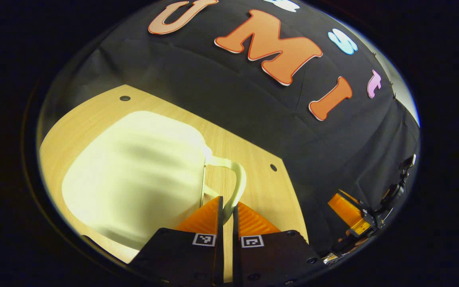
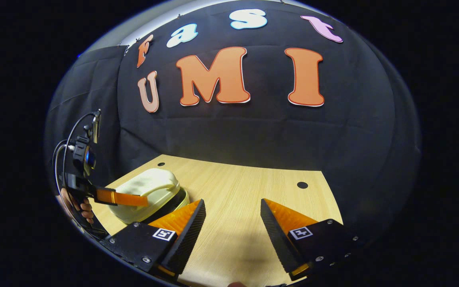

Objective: First open the suitcase, pack the skin care products into it, and then close the suitcase.

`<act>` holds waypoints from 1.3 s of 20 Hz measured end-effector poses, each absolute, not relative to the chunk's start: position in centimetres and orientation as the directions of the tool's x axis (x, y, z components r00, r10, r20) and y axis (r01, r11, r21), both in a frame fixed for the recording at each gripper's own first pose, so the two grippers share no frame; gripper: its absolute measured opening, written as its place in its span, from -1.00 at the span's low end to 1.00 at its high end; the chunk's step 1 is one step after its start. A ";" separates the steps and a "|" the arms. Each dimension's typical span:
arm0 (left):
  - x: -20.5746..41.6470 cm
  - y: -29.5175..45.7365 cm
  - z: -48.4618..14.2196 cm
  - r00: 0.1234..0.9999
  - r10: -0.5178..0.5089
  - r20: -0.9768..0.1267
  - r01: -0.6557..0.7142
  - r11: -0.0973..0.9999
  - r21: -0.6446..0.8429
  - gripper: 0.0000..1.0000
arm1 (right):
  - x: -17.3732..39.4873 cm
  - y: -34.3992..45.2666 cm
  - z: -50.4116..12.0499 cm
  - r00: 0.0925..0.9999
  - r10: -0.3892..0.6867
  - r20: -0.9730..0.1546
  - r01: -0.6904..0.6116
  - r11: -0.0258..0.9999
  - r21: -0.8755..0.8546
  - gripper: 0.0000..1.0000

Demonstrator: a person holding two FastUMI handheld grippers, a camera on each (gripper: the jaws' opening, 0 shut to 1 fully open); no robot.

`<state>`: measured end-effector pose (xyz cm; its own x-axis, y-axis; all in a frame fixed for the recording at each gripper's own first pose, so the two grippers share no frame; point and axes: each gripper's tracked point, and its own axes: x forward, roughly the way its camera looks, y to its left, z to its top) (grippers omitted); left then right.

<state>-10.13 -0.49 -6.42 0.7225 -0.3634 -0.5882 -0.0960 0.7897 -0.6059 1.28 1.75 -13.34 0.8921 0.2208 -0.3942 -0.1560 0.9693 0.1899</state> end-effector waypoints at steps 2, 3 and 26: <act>-10.1 -1.3 -7.3 0.707 -0.345 -0.617 -0.108 0.809 -0.577 -0.83 | 0.9 1.3 -13.6 0.889 0.226 -0.399 -0.161 0.969 0.190 0.78; -10.3 -1.8 -8.0 0.699 -0.331 -0.634 -0.109 0.827 -0.552 -0.82 | 0.6 1.1 -13.7 0.887 0.232 -0.400 -0.165 0.967 0.193 0.78; -7.6 -4.6 12.0 0.983 -0.017 -0.184 -0.021 0.978 -0.205 0.93 | 3.0 0.6 -2.3 0.981 0.185 -0.059 -0.174 0.973 0.154 0.75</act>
